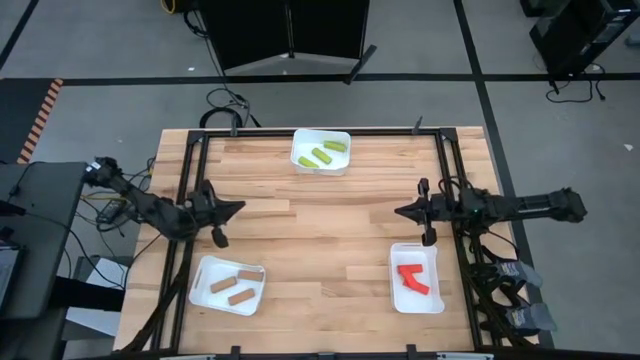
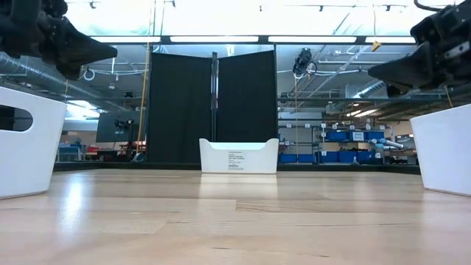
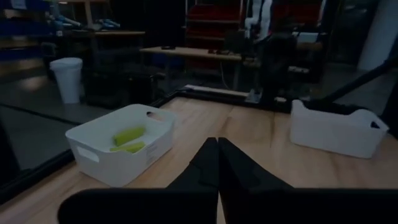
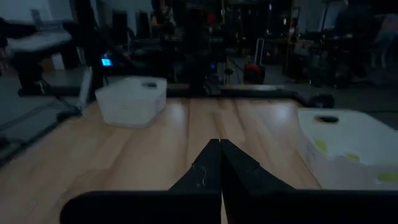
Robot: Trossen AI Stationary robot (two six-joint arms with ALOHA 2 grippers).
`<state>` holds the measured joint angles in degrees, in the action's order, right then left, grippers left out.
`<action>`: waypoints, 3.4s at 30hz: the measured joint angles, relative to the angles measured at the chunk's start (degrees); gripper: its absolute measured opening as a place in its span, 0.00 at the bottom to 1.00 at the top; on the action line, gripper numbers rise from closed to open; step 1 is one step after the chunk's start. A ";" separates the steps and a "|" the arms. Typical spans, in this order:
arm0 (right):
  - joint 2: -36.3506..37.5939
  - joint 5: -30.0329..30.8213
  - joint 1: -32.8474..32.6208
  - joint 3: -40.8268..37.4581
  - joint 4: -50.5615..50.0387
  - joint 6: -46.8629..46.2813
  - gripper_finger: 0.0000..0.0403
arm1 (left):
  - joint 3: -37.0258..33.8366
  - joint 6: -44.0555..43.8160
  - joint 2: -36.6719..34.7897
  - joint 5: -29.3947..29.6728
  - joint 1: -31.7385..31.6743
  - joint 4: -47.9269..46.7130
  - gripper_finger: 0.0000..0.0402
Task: Sort blocks
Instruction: Return to Home Position
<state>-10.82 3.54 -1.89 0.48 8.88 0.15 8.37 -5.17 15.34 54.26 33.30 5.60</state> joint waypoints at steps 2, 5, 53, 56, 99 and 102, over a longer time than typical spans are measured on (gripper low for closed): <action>1.49 0.23 0.02 -0.16 -2.95 -0.20 0.01 | -0.98 0.69 -3.24 -1.28 0.00 -0.85 0.00; 3.37 0.39 0.02 -0.16 -4.80 -0.08 0.01 | -1.17 0.68 -7.00 -2.15 0.00 -4.55 0.00; 6.34 -3.59 0.02 -0.14 -8.16 1.32 0.03 | -7.90 6.27 -14.59 -29.53 -25.40 -2.13 0.01; 5.43 -3.55 0.02 -0.12 -8.16 1.09 0.07 | -7.92 6.83 -13.76 -29.43 -25.40 -2.15 0.03; 5.15 -3.47 0.02 -0.13 -8.14 1.05 0.10 | -7.97 13.25 -11.20 -26.38 -25.40 0.23 0.07; 5.15 -3.48 0.02 -0.13 -8.14 1.05 0.10 | -7.97 13.25 -11.20 -26.40 -25.40 0.23 0.07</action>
<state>-5.67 0.06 -1.87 0.34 0.73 1.19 0.40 8.08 4.14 27.86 7.90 5.82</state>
